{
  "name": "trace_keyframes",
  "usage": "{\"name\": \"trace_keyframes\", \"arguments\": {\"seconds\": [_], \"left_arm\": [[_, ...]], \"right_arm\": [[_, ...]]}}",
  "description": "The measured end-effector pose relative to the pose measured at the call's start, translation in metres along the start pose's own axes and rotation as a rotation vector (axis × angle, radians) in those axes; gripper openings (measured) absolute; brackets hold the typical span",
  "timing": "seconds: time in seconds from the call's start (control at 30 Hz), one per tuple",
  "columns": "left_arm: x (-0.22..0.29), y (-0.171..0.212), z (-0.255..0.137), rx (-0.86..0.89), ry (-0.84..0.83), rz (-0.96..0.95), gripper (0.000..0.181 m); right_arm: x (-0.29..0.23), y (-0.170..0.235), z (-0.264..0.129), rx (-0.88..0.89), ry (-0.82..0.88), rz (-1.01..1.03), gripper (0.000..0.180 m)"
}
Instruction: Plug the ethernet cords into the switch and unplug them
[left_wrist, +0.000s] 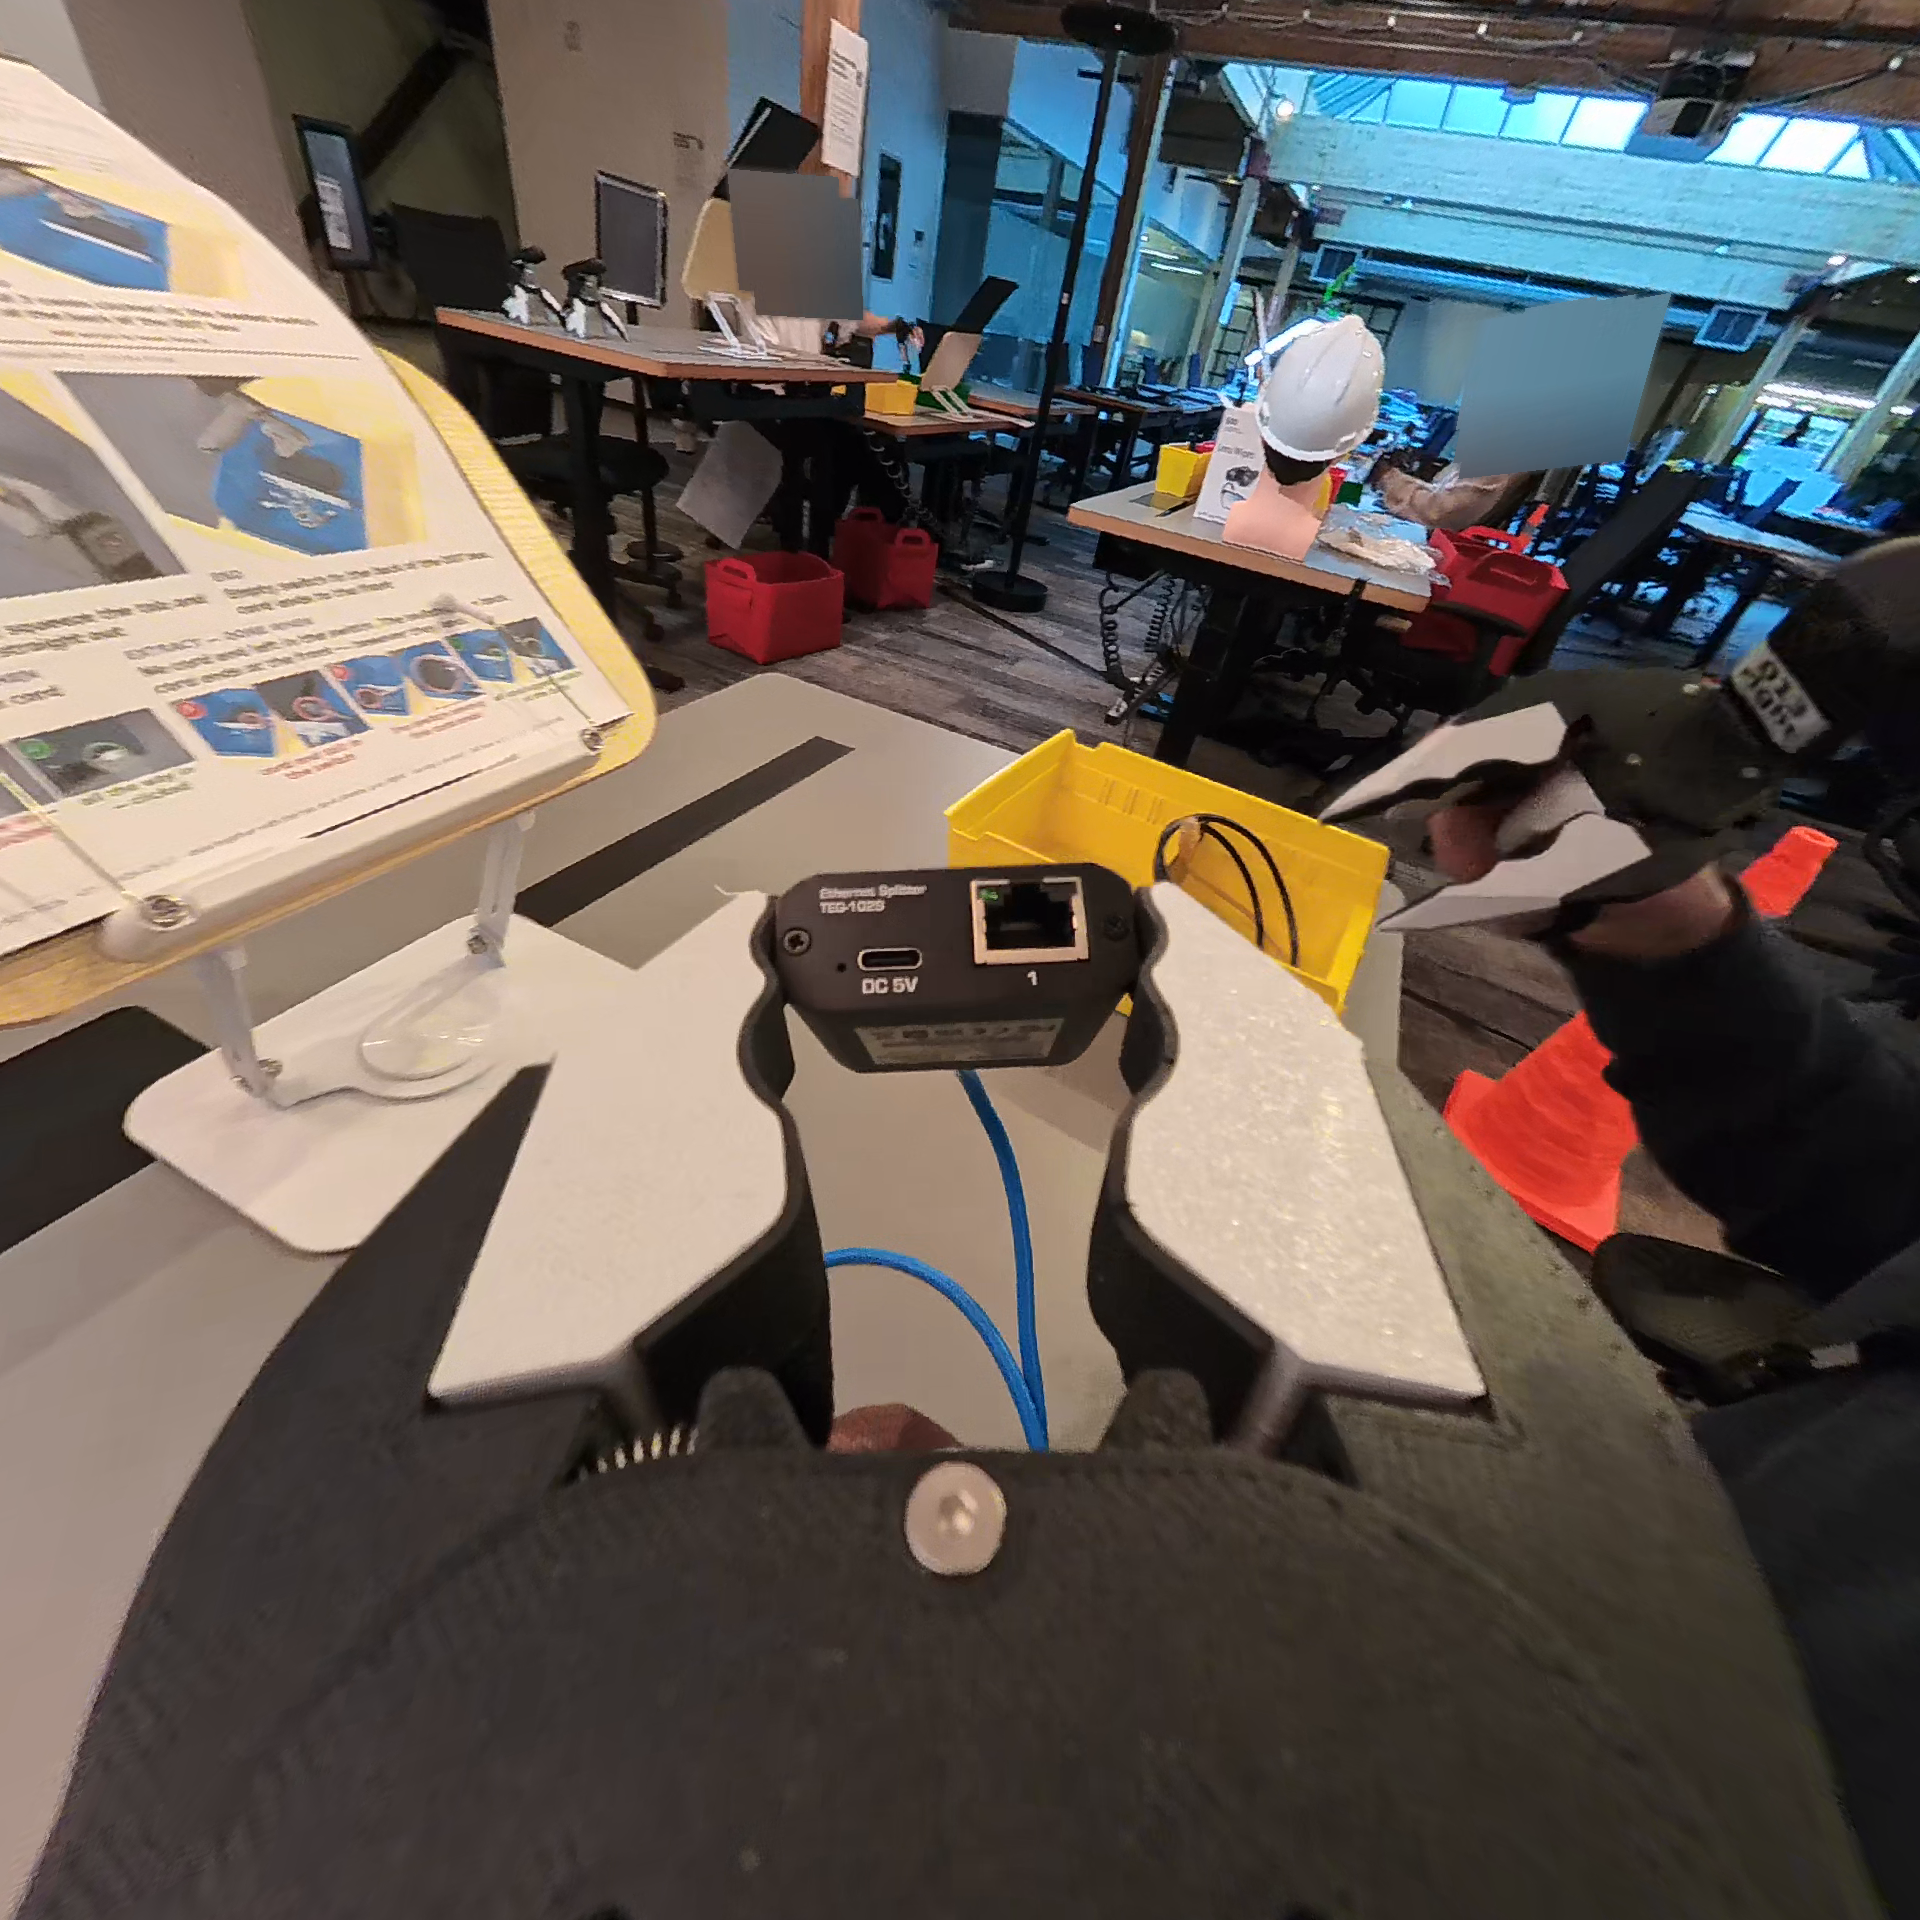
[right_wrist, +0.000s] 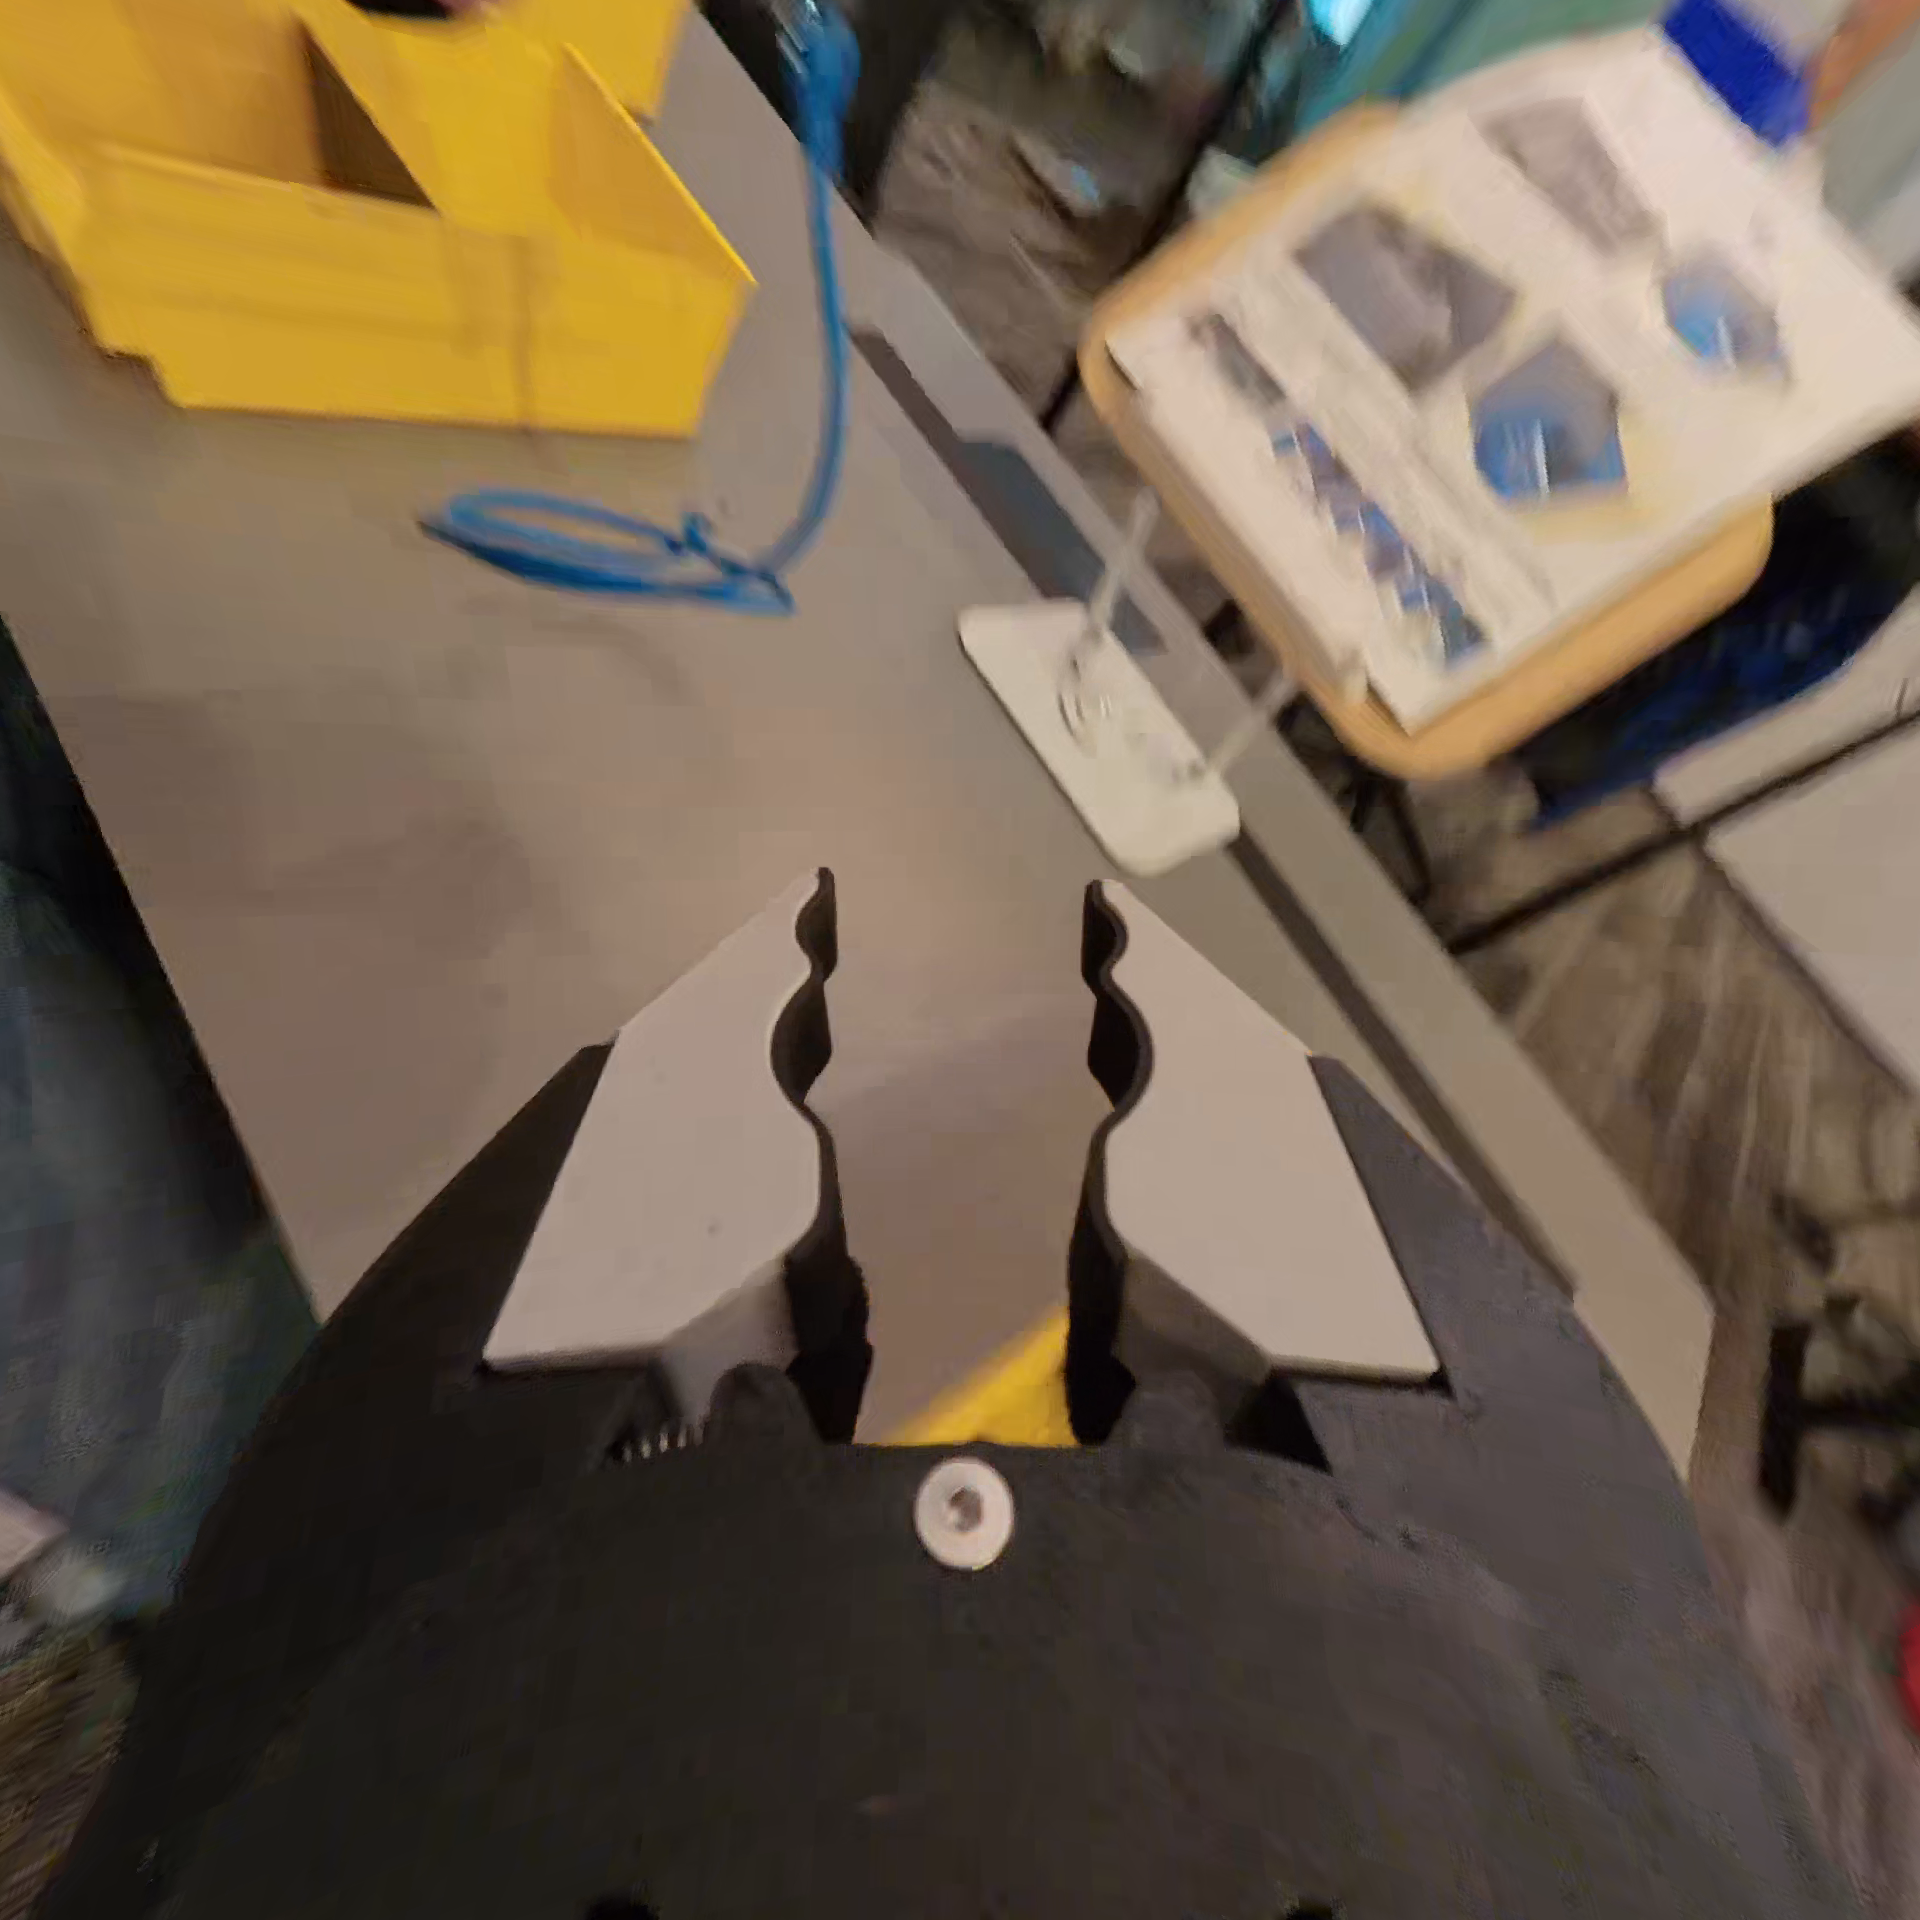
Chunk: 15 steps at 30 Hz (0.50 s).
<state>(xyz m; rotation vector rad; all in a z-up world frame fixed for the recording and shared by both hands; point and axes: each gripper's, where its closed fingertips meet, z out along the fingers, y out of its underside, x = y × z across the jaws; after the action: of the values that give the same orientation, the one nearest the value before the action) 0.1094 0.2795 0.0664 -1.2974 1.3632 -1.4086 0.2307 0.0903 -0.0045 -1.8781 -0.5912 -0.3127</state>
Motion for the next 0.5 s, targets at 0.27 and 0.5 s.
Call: {"name": "trace_keyframes", "arguments": {"seconds": [0.27,0.5], "left_arm": [[0.027,0.009,0.014,-0.029,0.092,-0.012,0.062],[0.038,0.011,0.021,0.007,0.166,-0.081,0.062]], "right_arm": [[-0.029,-0.104,0.084,0.185,0.061,-0.356,0.04],[-0.042,-0.116,0.117,0.234,0.041,-0.358,0.042]]}}
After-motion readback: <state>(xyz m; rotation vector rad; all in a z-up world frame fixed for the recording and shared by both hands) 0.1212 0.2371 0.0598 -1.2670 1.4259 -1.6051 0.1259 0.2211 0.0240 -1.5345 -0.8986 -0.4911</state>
